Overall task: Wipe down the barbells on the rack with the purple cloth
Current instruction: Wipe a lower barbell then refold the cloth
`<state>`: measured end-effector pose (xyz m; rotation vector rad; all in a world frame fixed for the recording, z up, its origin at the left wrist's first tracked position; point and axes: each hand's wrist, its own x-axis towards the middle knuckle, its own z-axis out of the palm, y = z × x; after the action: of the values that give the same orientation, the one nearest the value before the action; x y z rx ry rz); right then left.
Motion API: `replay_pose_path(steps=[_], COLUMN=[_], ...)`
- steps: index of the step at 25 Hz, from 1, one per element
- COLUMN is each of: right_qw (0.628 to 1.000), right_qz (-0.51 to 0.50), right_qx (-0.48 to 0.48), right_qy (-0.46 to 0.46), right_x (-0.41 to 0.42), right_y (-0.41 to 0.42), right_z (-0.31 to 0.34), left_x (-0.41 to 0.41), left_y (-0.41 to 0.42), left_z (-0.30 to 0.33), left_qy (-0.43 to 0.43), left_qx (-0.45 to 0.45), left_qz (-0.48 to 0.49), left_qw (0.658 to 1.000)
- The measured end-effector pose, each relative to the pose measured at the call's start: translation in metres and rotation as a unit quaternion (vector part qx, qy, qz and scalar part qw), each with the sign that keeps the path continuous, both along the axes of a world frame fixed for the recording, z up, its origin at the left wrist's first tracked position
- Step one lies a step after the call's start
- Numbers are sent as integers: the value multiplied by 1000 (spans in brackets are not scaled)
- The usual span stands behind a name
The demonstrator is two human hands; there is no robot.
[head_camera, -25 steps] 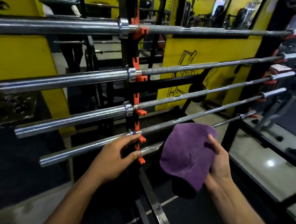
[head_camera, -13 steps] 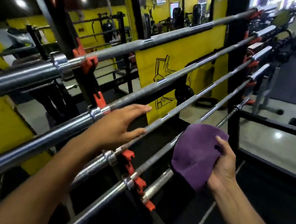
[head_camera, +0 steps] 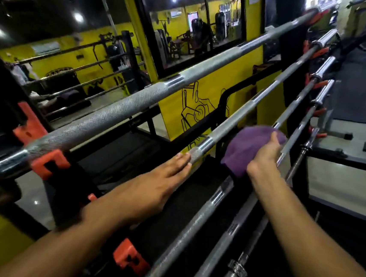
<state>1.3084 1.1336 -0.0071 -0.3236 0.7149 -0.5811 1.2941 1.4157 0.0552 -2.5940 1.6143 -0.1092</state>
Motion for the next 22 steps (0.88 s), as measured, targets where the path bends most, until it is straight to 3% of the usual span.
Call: replay_pose_path(steps=[4,7,17,22], right_qw=[991,985,979,966], right_qz=[36,25,90,44], right_qx=[-122,-162,-184,-249], right_qy=[32,48,0,46], right_x=[78,93,50,79], right_y=[-34,-49,61,22], right_z=[36,52,21,31], left_x=[-1,1,0,1], left_y=[1,2,1,6], left_z=[2,2,5,2], left_qy=[20,24,74,82], left_qx=[-10,2,-27,-30], left_qz=[-16,-19,-24,-17], left_qw=[1000,1000,997,996])
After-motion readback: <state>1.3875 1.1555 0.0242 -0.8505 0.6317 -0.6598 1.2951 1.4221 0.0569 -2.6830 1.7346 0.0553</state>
